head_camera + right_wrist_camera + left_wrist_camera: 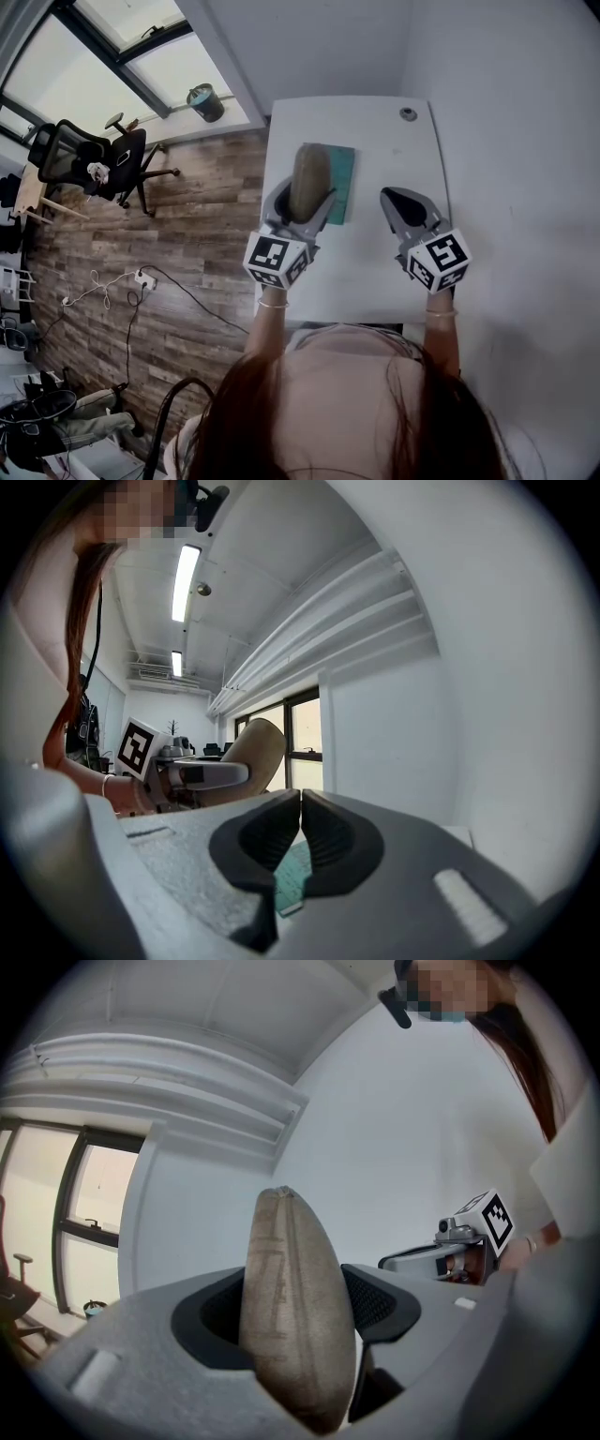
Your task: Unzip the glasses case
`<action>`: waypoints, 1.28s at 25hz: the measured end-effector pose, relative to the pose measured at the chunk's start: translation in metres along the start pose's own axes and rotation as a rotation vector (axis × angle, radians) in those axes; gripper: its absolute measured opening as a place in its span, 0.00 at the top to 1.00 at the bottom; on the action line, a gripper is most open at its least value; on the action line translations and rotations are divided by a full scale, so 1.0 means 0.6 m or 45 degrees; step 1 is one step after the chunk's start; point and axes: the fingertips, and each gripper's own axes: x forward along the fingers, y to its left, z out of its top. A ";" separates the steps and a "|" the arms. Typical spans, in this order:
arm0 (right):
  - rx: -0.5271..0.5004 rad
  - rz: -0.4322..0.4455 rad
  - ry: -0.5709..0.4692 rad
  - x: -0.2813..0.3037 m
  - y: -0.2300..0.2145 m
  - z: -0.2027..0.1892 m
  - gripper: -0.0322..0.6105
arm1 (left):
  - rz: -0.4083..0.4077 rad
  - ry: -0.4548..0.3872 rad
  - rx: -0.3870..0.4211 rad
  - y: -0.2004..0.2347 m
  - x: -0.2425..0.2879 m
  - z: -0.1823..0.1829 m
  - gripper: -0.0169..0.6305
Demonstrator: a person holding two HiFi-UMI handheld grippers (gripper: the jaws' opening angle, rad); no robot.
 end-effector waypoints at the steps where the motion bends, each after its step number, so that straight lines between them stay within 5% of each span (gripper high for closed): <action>1: -0.002 -0.006 0.000 -0.003 0.001 -0.001 0.95 | -0.001 0.000 0.003 -0.002 -0.002 -0.001 0.52; 32: 0.003 -0.072 0.022 -0.049 -0.010 -0.026 0.95 | -0.021 0.020 0.001 -0.055 -0.007 -0.019 0.52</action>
